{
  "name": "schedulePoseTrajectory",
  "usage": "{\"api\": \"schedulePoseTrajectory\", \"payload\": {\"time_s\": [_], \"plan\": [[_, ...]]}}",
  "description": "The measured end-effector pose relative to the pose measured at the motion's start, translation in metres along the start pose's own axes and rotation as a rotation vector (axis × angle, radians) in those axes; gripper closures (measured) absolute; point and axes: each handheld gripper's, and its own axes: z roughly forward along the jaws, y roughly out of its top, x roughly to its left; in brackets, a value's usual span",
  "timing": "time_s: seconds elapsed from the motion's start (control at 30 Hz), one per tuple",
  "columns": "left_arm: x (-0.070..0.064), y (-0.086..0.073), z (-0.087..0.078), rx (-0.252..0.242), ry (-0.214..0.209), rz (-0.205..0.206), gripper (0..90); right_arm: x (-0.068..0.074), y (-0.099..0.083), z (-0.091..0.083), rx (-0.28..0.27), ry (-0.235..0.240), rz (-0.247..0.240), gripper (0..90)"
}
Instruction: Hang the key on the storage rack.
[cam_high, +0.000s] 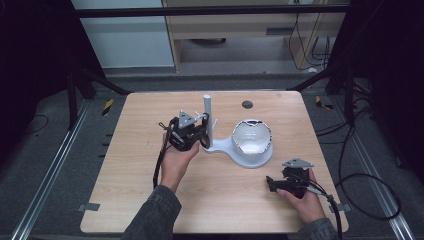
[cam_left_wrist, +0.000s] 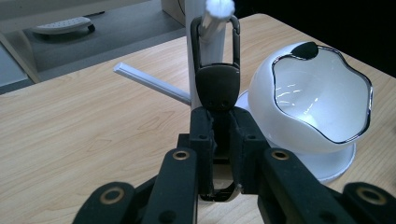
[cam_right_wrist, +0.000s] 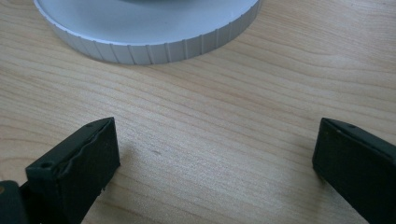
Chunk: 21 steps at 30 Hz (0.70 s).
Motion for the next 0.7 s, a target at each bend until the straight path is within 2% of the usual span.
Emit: {"api": "schedulePoseTrajectory", "payload": {"time_s": [0.17, 0.33, 0.57, 0.7], "plan": [[0.000, 0.001, -0.002, 0.001, 0.001, -0.003, 79.3, 0.000, 0.000, 0.000, 0.000, 0.000, -0.001, 1.0], [-0.002, 0.002, -0.007, -0.010, 0.002, 0.020, 76.7, 0.000, 0.000, 0.000, 0.000, 0.003, -0.003, 0.9], [0.001, 0.002, -0.012, -0.013, 0.012, 0.022, 72.0, 0.001, 0.000, 0.000, 0.000, 0.003, -0.004, 1.0], [0.001, 0.003, -0.016, -0.026, 0.022, 0.010, 63.5, 0.001, 0.000, 0.000, 0.000, 0.002, -0.004, 0.9]]}}
